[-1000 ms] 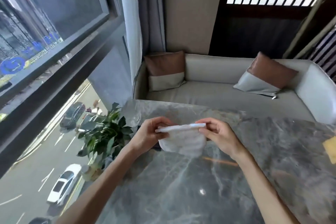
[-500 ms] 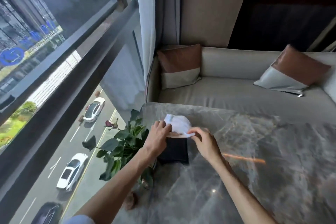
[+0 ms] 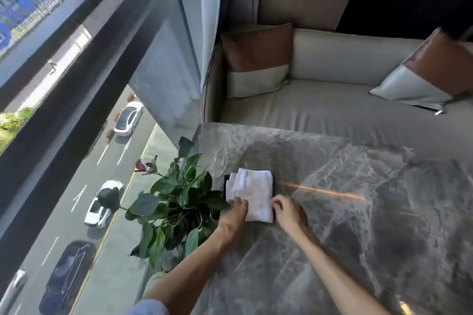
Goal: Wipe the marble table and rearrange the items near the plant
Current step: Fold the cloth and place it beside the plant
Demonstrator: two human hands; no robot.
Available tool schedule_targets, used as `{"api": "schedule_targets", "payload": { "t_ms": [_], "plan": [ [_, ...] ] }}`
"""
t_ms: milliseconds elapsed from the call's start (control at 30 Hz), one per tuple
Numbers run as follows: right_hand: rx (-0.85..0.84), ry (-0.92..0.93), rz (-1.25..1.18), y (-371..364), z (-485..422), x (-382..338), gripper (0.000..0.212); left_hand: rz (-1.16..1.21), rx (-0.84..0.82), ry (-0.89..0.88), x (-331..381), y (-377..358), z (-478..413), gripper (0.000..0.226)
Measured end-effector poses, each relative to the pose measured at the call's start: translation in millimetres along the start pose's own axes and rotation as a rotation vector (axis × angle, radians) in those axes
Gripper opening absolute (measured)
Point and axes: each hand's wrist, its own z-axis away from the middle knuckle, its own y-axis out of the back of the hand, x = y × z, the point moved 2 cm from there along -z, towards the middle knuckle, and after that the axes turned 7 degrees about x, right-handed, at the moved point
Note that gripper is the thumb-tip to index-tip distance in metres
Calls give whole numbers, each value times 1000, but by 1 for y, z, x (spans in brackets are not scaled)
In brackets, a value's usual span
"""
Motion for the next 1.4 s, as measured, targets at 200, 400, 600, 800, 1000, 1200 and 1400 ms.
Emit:
{"api": "schedule_targets", "payload": {
  "t_ms": [200,400,600,800,1000,1200,1400],
  "plan": [
    [-118,23,27,-27,-42,-53,24,-142,-93,-10,3,-26,-15,40],
    [-120,-24,100,-64,-58,-90,46,-162,-19,33,-9,-74,-36,24],
    [-121,10,222,-75,-63,-112,31,-118,46,75,-2,-50,-19,29],
    [-248,241,86,-77,-40,-110,22,-141,96,254,-15,-38,0,55],
    [-49,319,142,-47,-12,-84,38,150,-107,144,17,-34,28,43],
    [-437,269,353,-48,8,-25,63,243,-2,41,26,-32,80,47],
    [-77,210,59,-8,50,-12,48,373,166,73,11,-40,126,42]
  ]
}}
